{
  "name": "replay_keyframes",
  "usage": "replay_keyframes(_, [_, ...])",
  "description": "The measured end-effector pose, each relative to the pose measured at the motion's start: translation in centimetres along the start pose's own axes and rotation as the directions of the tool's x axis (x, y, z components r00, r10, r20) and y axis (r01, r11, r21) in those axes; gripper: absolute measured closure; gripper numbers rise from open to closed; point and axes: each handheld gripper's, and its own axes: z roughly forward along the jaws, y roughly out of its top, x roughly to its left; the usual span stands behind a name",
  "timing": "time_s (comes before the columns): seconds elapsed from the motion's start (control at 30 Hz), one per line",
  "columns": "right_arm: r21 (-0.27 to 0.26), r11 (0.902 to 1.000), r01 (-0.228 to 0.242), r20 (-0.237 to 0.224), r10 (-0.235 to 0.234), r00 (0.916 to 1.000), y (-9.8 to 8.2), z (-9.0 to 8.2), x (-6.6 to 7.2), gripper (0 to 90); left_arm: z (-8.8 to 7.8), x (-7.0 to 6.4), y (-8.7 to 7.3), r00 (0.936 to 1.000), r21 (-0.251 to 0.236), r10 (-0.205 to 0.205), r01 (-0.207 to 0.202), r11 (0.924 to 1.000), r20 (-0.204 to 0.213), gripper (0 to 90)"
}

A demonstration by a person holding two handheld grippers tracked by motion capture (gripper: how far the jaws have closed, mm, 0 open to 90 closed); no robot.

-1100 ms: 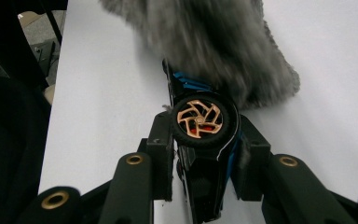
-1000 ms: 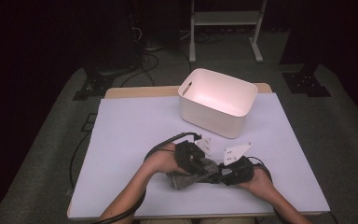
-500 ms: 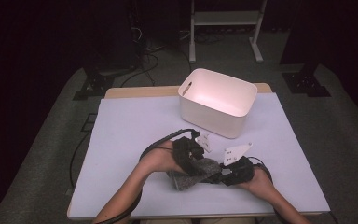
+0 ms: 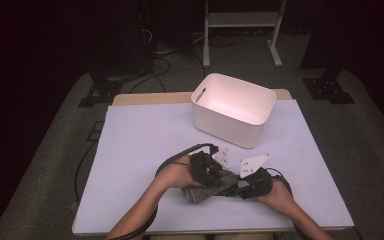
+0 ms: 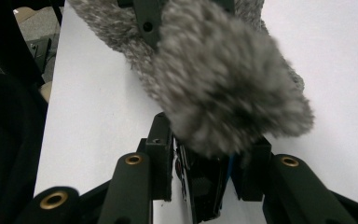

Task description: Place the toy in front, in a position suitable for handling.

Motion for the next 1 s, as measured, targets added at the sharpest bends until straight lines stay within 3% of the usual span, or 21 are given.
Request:
replay_keyframes(0.13, [0.002, 1.0, -0.005, 0.003, 0.005, 1.0, 0.0, 0.0, 0.1, 63.4, 0.4, -0.1, 0.4, 0.9997, -0.013, 0.005, -0.004, 0.9999, 0.022, 78.7])
replay_keyframes(0.23, [0.003, 1.0, 0.001, 0.005, -0.001, 1.0, 0.0, 0.0, 0.1, 63.4, 0.3, -0.1, 0.0, 0.9998, -0.014, 0.021, -0.021, 0.9997, 0.007, 77.9])
replay_keyframes(0.43, [0.017, 0.9996, 0.021, 0.02, -0.021, 0.9996, 0.2, 0.0, 0.4, 63.5, -0.6, -0.3, -1.8, 0.9999, -0.023, -0.002, 0.001, 0.9997, -0.016, 76.8])
replay_keyframes(0.77, [0.023, 0.9995, 0.021, 0.017, -0.021, 0.9996, 0.3, 0.1, 0.3, 63.5, -3.3, -0.1, -6.6, 0.9951, -0.094, -0.098, 0.098, 0.9907, 0.004, 76.8])
replay_keyframes(0.93, [0.035, 0.999, 0.026, 0.018, -0.027, 0.9995, 0.4, -0.1, 0.3, 64.1, -4.1, -0.3, -8.1, 0.9923, -0.091, -0.121, 0.119, 0.9888, -0.025, 75.6])
replay_keyframes(1.0, [0.038, 0.9988, 0.03, 0.017, -0.031, 0.9994, 0.4, -0.1, 0.3, 64.5, -4.3, -0.2, -8.8, 0.9891, -0.102, -0.145, 0.142, 0.9846, -0.025, 75.0])
